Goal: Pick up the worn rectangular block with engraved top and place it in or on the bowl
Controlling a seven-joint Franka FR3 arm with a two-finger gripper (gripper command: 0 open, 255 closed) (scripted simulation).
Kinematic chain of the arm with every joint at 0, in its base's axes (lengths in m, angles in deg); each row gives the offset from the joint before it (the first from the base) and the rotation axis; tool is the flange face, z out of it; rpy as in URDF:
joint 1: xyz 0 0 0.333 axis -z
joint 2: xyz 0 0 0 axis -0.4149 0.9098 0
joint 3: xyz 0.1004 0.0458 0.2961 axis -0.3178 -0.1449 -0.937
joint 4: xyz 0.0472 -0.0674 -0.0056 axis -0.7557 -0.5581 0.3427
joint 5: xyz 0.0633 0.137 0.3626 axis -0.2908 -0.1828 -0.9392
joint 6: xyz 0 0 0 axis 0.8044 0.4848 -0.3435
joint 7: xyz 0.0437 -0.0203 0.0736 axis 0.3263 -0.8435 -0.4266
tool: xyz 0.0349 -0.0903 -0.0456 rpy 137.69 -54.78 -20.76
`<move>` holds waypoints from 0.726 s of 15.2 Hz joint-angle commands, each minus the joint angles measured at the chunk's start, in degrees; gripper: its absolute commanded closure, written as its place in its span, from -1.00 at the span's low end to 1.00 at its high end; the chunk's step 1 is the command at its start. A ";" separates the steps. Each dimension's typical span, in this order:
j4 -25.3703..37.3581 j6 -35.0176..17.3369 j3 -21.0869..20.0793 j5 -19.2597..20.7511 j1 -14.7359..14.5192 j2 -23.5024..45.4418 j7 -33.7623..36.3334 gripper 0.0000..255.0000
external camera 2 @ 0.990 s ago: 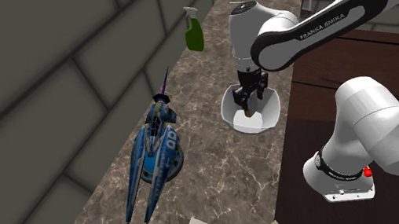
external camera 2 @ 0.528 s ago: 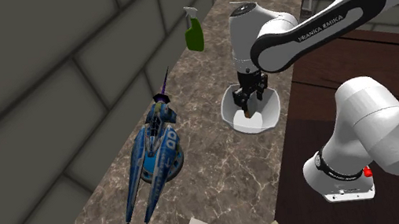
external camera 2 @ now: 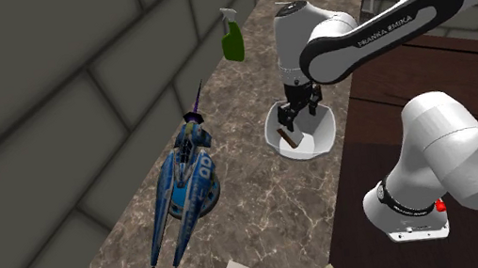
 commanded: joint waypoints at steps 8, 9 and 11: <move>4.66 7.47 -3.00 -1.54 0.10 -2.88 0.22 -1.00; 4.66 7.47 -3.00 -1.54 0.10 -2.88 0.22 -1.00; 4.66 7.47 -3.00 -1.54 0.10 -2.88 0.22 -1.00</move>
